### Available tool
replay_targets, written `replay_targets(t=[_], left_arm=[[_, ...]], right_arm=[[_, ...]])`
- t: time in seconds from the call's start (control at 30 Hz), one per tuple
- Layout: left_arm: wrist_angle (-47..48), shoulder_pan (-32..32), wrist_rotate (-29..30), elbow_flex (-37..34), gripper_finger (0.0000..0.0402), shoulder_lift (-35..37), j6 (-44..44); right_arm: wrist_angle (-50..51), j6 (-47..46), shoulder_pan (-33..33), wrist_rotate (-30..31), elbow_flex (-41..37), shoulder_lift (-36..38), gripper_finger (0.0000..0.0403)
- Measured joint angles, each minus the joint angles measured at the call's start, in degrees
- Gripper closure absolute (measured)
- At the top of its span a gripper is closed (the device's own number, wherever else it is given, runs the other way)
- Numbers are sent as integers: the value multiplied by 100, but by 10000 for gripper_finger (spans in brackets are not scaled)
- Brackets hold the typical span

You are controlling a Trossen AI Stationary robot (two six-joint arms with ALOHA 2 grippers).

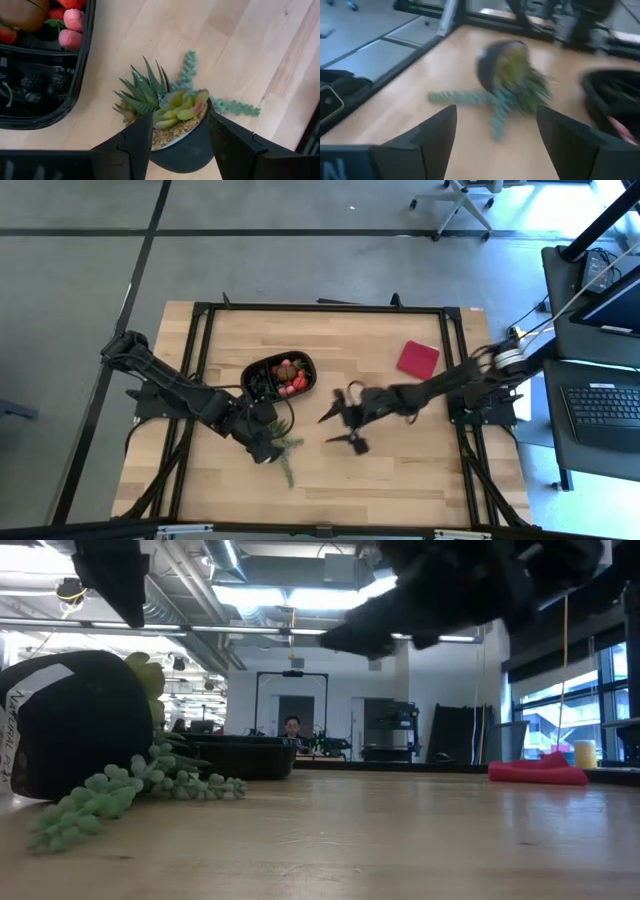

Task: Pick and placing Produce into tupperware
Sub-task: Adjust the black plotted plants

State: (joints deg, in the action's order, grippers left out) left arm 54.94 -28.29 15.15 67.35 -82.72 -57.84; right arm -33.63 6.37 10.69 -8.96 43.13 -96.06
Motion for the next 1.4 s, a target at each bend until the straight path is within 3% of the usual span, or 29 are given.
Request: replay_targets(t=[0.2, 0.43, 0.5, 0.6, 0.7, 1.03, 1.4], left_arm=[[47, 32, -112, 0, 223, -19, 45], [88, 15, -31, 0, 223, -175, 460], [113, 40, -27, 0, 223, -258, 567], [211, 67, -3, 0, 223, -344, 703], [263, 124, 42, 0, 223, -372, 794], [520, 357, -45, 0, 223, -371, 857], [453, 385, -435, 1, 223, -431, 737]], right_arm=[[-100, 40, 500, -19, 1373, -1344, 128], [-69, 272, 826, 46, 2464, -2288, 127], [2, 189, 857, 442, 2615, -2395, 128], [-57, -239, 931, 1572, 2831, -2537, 128], [46, -50, 1078, 2281, 3064, -2806, 127], [509, 174, 1494, 2214, 3872, -3256, 128], [1139, 111, 1444, 1837, 4655, -3756, 127]])
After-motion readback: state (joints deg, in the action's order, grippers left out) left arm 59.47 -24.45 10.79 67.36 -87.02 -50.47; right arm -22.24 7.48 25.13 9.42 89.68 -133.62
